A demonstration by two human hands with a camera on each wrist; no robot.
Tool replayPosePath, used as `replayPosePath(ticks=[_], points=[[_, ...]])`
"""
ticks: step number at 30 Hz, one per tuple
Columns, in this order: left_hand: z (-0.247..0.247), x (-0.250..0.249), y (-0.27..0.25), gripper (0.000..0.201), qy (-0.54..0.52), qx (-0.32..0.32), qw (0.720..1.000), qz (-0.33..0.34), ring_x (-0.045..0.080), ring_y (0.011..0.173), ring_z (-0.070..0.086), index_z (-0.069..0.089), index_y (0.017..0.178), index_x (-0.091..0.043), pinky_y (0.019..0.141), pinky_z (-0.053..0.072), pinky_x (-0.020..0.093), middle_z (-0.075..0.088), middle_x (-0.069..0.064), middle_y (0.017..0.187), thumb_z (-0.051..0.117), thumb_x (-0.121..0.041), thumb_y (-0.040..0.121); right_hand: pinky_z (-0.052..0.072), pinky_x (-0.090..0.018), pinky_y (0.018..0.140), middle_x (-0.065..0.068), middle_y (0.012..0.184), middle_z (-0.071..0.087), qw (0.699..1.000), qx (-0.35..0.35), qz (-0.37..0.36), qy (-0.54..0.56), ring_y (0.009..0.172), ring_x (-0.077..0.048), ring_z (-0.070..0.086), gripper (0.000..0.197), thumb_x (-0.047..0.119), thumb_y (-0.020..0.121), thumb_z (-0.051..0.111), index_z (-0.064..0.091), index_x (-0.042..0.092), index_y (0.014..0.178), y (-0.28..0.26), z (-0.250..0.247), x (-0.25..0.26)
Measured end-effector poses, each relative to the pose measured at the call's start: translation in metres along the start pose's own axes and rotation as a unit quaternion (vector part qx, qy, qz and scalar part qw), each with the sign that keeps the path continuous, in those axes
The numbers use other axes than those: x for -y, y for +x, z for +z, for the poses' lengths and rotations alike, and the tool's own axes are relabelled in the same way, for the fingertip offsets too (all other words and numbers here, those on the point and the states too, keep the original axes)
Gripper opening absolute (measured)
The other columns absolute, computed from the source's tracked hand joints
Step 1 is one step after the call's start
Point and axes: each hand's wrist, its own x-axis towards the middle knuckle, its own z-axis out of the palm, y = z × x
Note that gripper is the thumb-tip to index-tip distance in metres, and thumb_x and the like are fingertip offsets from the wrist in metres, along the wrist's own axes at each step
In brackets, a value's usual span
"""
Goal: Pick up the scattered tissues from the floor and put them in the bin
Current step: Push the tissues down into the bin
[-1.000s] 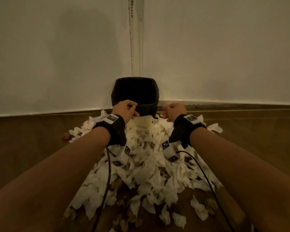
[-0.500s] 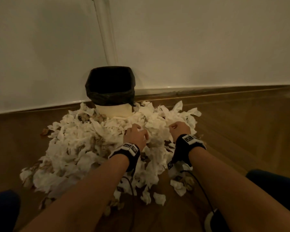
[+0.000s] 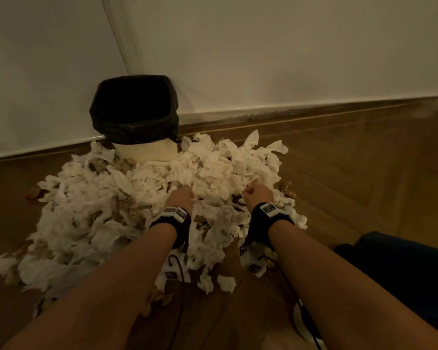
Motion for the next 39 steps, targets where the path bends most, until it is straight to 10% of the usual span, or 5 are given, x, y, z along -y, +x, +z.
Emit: replayPosePath(ticks=[7, 14, 25, 34, 39], points=[[-0.007, 0.029, -0.001, 0.034, -0.234, -0.065, 0.970, -0.029, 0.037, 0.118, 0.047, 0.056, 0.119, -0.012, 0.094, 0.044, 0.038, 0.043, 0.021, 0.136, 0.032, -0.001, 0.097, 0.044, -0.041, 0.096, -0.011, 0.128, 0.042, 0.998, 0.041, -0.030, -0.047, 0.117, -0.032, 0.043, 0.036, 0.040, 0.085, 0.060, 0.051, 0.019, 0.113, -0.021, 0.056, -0.001], [-0.021, 0.047, -0.012, 0.021, -0.329, -0.074, 0.939, -0.065, 0.018, 0.058, 0.050, 0.048, 0.103, -0.018, 0.039, 0.043, 0.021, 0.052, 0.013, 0.096, 0.026, -0.019, 0.101, 0.036, -0.050, 0.100, -0.006, 0.149, -0.001, 0.994, 0.076, 0.017, -0.071, 0.132, -0.046, 0.019, 0.057, 0.050, 0.085, 0.056, 0.030, 0.044, 0.136, -0.035, 0.086, -0.002], [-0.032, 0.052, -0.013, 0.043, -0.401, -0.006, 0.909, -0.116, 0.035, 0.117, 0.049, 0.049, 0.131, -0.001, 0.100, 0.042, 0.036, 0.048, 0.019, 0.134, 0.039, 0.010, 0.091, 0.047, -0.032, 0.096, -0.010, 0.116, 0.066, 0.996, 0.002, 0.036, 0.078, 0.106, -0.026, 0.060, 0.022, 0.016, 0.092, 0.056, 0.071, 0.009, 0.107, -0.020, 0.047, 0.002], [-0.056, 0.050, -0.053, 0.016, -0.598, 0.018, 0.788, -0.146, 0.025, 0.081, 0.060, 0.057, 0.092, -0.020, 0.047, 0.054, 0.027, 0.057, 0.010, 0.108, 0.047, -0.007, 0.095, 0.045, -0.050, 0.097, -0.017, 0.134, 0.049, 0.853, 0.047, 0.136, 0.501, 0.122, -0.043, 0.046, 0.043, -0.005, 0.095, 0.039, 0.051, 0.015, 0.131, -0.046, 0.009, 0.026], [-0.087, 0.056, -0.069, 0.029, -0.509, -0.047, 0.859, -0.034, 0.032, 0.093, 0.056, 0.053, 0.085, -0.022, 0.070, 0.057, 0.041, 0.053, 0.017, 0.116, 0.051, 0.007, 0.089, 0.037, -0.038, 0.105, -0.015, 0.151, 0.027, 0.794, 0.099, 0.158, 0.579, 0.135, -0.036, 0.032, 0.041, 0.009, 0.102, 0.029, 0.034, 0.007, 0.143, -0.072, -0.021, 0.071]])
